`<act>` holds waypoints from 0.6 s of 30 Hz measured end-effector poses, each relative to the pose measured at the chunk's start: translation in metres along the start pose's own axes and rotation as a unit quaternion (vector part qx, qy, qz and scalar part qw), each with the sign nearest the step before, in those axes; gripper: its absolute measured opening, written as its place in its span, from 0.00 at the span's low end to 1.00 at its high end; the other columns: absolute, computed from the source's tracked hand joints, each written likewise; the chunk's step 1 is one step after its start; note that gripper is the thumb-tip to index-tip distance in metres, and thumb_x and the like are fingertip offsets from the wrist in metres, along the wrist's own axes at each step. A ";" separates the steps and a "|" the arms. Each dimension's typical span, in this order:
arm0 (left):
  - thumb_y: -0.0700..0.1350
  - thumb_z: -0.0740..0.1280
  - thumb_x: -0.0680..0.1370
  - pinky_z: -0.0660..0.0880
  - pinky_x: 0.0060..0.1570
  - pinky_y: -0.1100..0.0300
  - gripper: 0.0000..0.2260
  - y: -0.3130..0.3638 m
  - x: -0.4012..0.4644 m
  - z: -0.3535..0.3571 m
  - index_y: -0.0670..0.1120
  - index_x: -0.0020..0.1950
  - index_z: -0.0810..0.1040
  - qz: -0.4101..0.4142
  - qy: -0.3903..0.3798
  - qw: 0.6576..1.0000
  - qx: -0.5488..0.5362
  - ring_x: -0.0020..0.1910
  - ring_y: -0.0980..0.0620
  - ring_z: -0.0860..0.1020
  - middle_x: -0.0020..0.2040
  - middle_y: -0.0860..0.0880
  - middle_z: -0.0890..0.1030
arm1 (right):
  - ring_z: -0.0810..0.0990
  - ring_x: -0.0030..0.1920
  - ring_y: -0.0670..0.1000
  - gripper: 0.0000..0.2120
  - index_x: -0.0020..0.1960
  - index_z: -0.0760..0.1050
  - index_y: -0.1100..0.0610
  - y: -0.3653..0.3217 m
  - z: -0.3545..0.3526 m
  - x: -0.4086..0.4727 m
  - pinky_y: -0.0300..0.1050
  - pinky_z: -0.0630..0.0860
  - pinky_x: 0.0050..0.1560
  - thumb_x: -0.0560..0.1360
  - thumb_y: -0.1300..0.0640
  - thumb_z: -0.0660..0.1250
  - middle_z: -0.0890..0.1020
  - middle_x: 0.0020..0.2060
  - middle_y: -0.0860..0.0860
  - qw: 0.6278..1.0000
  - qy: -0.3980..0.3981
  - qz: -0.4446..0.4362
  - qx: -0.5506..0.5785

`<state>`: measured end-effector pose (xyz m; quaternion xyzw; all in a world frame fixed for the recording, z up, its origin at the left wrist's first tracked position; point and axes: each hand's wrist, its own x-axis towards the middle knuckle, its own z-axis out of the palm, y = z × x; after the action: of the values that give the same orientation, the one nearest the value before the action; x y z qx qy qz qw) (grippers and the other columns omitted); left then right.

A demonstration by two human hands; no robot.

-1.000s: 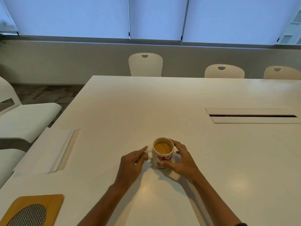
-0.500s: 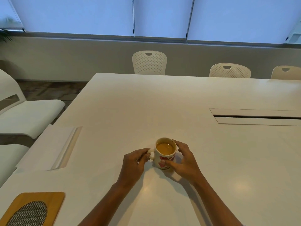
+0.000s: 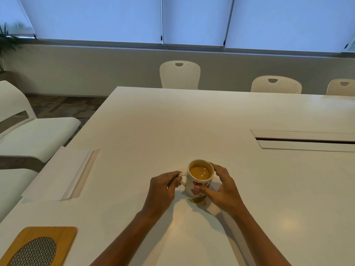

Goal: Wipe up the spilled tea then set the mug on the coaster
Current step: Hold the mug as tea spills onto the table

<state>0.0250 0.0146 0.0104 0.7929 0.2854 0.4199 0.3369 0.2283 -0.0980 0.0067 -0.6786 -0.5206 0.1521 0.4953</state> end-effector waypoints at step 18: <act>0.40 0.70 0.81 0.85 0.44 0.51 0.08 0.027 0.068 0.074 0.47 0.58 0.86 0.033 -0.037 0.996 -0.069 0.40 0.51 0.86 0.44 0.48 0.88 | 0.75 0.69 0.48 0.39 0.74 0.70 0.43 0.026 -0.082 0.036 0.34 0.71 0.62 0.67 0.41 0.81 0.77 0.70 0.46 0.999 0.035 0.005 -0.024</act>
<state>0.1262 0.0266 0.0323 0.7915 0.2167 0.4199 0.3876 0.3172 -0.1089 0.0339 -0.6978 -0.5027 0.1183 0.4964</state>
